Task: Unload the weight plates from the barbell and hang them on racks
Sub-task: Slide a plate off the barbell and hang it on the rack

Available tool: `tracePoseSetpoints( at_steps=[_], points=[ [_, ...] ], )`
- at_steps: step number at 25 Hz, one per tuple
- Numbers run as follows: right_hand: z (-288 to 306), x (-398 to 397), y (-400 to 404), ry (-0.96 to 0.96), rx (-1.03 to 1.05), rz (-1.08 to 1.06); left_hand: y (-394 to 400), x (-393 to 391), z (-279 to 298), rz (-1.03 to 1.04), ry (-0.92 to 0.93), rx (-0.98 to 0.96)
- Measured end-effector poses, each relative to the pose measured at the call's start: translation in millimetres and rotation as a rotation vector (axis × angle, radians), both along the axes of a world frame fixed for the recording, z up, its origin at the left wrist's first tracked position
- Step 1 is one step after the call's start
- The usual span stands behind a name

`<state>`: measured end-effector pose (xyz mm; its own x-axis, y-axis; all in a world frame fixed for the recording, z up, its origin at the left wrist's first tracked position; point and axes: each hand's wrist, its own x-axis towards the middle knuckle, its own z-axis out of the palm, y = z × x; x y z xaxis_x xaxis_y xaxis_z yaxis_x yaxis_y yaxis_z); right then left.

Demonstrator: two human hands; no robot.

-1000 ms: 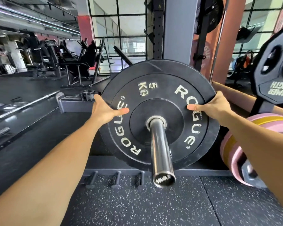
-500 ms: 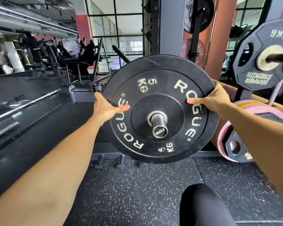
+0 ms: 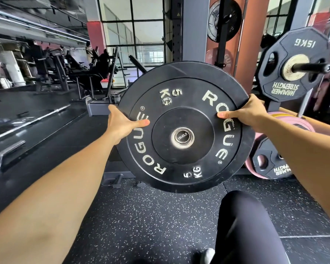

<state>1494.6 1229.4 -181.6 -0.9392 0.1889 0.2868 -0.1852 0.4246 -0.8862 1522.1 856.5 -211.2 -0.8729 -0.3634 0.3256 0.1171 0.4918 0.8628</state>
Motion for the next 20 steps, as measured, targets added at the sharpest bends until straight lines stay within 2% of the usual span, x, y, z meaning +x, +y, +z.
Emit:
tracePoseSetpoints(
  at_steps=[4,8,15,20],
  points=[
    [14,23,-4,-0.011,-0.044,0.049,-2,15,12,-0.013,-0.026,0.017],
    [51,41,-9,0.019,-0.051,0.081,-1,29,54,-0.021,0.047,0.025],
    [155,16,-1,0.151,-0.103,0.169,-6,5,170,0.019,0.203,-0.013],
    [233,-46,9,0.082,-0.09,0.19,-6,-50,254,0.031,0.19,-0.016]
  ],
)
